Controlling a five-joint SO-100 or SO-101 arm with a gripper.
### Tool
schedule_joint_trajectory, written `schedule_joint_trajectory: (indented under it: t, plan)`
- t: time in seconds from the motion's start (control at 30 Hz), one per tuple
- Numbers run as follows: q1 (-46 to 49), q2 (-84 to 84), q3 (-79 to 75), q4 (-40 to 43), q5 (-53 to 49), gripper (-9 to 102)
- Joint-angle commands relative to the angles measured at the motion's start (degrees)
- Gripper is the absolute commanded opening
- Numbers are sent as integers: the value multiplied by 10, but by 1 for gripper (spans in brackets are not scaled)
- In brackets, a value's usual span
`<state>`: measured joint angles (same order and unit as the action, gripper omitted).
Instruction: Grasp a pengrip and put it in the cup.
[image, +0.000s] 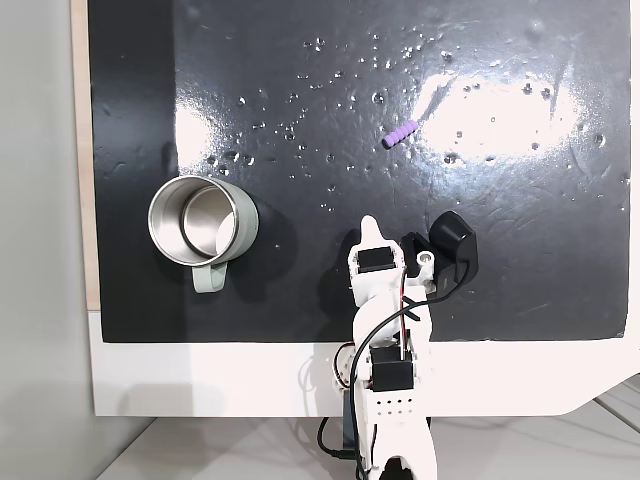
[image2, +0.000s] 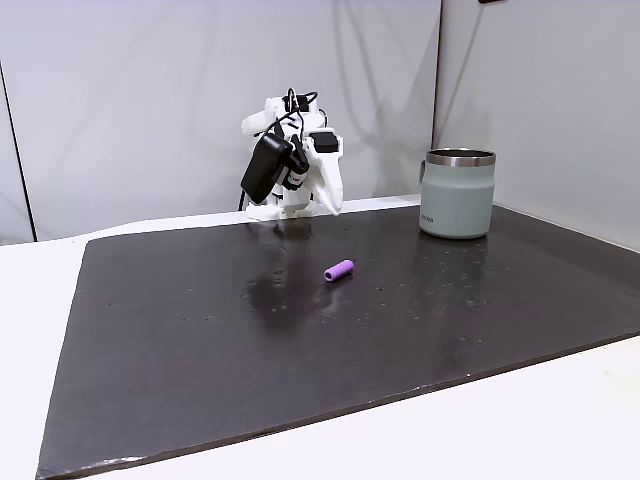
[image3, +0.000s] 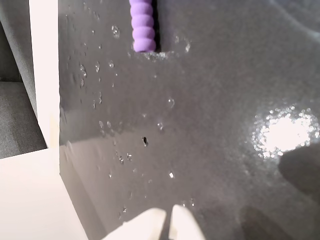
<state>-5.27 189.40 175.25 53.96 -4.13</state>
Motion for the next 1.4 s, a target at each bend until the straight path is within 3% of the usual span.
schedule_joint_trajectory:
  t: [0.0,0.4,0.6,0.87,1.13,1.37]
  plan:
    - [-18,5,-13,-1,-33,0]
    - [-12,5,-20,7,-40,0]
    - [82,-14,-93,21,-87,0]
    - [177,-273,-240,-39,-91,0]
    - [180,-485,-310,-126,-111,0]
    - [195,-748,-488,-149,-97,0]
